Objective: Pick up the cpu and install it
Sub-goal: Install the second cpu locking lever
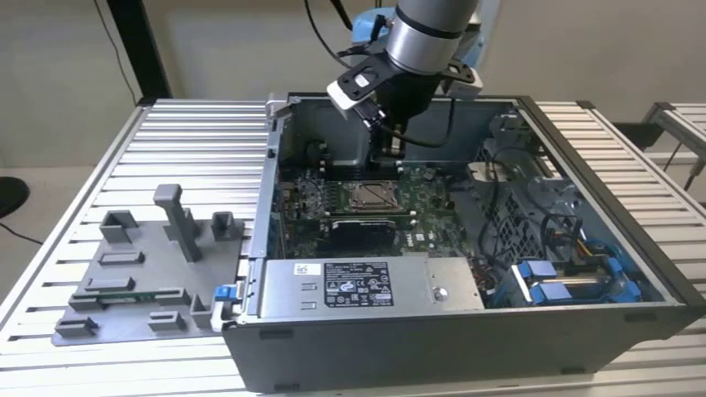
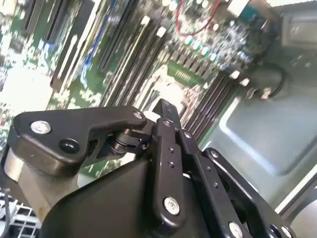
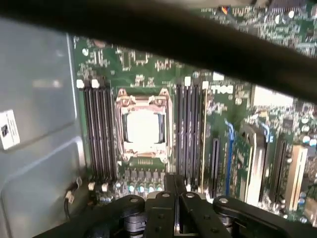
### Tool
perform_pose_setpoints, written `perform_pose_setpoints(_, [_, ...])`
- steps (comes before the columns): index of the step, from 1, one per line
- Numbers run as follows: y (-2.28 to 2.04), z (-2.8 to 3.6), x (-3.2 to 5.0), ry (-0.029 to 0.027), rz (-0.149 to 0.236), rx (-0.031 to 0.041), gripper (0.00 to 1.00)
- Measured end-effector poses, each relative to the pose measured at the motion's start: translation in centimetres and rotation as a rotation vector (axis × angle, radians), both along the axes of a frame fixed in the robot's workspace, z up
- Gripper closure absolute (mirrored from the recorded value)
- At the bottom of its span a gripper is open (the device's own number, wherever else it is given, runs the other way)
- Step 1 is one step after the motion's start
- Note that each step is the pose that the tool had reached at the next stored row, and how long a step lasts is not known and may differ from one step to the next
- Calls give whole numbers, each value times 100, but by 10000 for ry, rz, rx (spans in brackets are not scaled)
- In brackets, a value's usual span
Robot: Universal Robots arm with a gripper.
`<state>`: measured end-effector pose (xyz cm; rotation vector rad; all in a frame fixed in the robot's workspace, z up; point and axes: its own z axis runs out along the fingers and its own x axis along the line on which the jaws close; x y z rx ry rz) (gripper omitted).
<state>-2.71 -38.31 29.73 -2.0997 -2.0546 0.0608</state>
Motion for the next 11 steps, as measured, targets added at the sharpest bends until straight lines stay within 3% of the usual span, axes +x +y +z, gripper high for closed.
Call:
perform_pose_setpoints(3, [0,-54,62,1,18,-26,100])
perform_pose_setpoints(11, [0,-198,75,0,18,-28,100])
